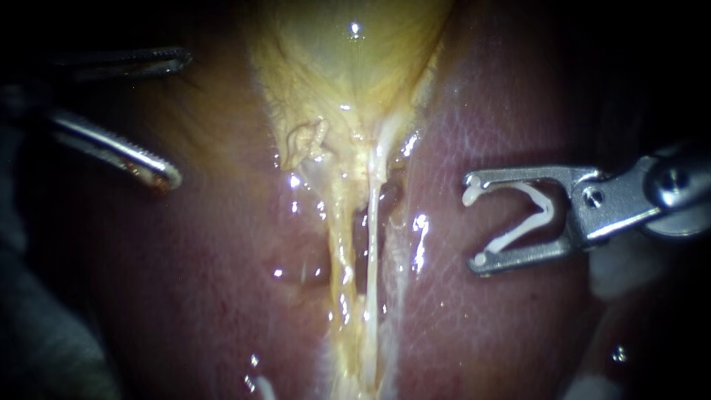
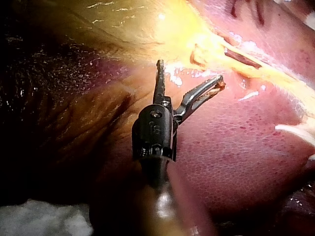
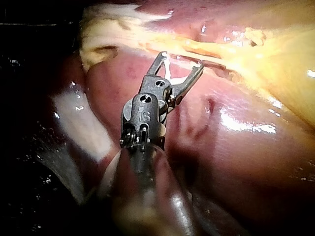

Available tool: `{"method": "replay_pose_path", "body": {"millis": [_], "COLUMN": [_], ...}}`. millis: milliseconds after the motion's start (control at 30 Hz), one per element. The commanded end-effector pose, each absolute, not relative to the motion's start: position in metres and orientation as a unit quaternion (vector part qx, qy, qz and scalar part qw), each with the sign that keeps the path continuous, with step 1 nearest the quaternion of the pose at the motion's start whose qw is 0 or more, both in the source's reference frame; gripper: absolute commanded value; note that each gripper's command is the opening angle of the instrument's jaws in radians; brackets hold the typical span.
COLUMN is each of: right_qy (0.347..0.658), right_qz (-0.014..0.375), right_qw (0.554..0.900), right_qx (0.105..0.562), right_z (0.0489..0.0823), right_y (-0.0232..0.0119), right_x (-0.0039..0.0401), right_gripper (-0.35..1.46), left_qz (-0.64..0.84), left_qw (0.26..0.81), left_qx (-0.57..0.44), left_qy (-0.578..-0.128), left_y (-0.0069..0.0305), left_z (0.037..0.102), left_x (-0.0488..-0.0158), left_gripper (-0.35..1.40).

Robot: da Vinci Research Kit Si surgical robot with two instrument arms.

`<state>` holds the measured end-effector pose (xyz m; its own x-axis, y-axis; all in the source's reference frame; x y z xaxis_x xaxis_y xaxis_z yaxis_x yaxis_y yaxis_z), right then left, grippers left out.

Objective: Grabbing gallbladder

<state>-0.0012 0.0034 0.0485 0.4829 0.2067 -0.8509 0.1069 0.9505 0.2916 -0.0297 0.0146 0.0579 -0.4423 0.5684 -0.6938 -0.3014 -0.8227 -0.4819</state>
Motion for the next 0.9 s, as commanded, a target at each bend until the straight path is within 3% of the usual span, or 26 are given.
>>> {"method": "replay_pose_path", "body": {"millis": [33,267,900], "right_qy": [0.508,0.507,0.507], "right_qz": [0.03,0.03,0.03], "right_qw": [0.847,0.847,0.847], "right_qx": [0.155,0.154,0.154], "right_z": [0.0485,0.0485,0.0484], "right_y": [0.0034,0.0034,0.0034], "right_x": [-0.0012,-0.0012,-0.0012], "right_gripper": [0.5,0.5,0.5], "left_qz": [0.837,0.837,0.831], "left_qw": [0.26,0.261,0.297], "left_qx": [-0.46,-0.459,-0.45], "left_qy": [-0.145,-0.144,-0.138], "left_y": [0.0146,0.0147,0.0127], "left_z": [0.0579,0.058,0.061], "left_x": [-0.0297,-0.0302,-0.0361], "left_gripper": [0.96,0.96,0.84]}}
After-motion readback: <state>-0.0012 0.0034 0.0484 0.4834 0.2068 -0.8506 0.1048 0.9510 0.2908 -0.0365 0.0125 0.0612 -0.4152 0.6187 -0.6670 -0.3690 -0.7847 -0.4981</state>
